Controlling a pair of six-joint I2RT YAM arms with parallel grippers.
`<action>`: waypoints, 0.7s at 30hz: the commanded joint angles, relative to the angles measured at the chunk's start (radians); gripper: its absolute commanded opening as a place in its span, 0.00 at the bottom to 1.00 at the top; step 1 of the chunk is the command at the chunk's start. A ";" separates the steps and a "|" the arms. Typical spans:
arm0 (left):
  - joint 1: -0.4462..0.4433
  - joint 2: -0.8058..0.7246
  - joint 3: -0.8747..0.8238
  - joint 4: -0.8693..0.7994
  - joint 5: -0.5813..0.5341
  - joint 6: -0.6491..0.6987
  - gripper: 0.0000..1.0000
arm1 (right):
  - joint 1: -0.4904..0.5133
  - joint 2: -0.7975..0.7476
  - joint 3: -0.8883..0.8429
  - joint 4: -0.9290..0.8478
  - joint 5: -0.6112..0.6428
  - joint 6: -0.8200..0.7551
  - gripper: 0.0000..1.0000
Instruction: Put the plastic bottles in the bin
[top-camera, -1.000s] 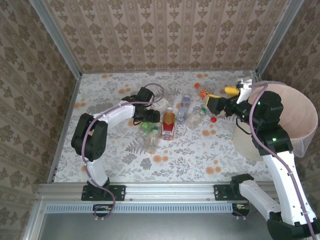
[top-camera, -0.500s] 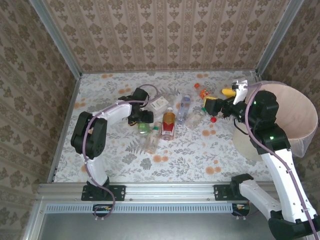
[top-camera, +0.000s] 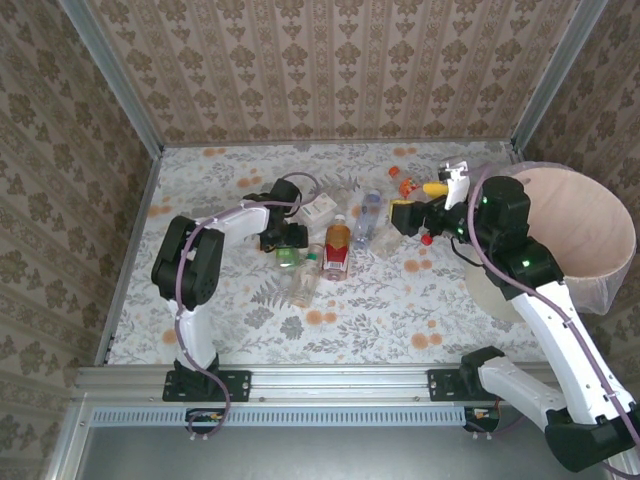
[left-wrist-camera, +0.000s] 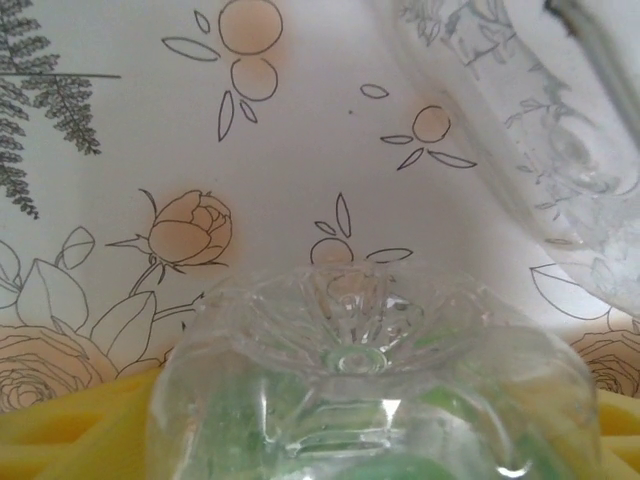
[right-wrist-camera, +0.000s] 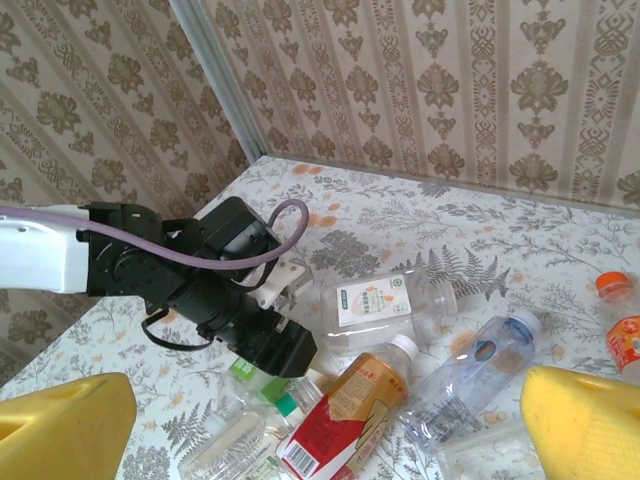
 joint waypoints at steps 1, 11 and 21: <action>0.003 -0.002 0.017 -0.002 -0.014 -0.016 0.76 | 0.024 0.012 -0.006 0.014 0.026 -0.031 1.00; 0.005 -0.039 0.020 0.004 -0.022 -0.019 0.60 | 0.080 0.033 -0.037 0.040 0.038 -0.050 1.00; 0.002 -0.360 -0.128 0.235 -0.046 -0.036 0.55 | 0.199 0.080 -0.178 0.293 0.123 0.052 1.00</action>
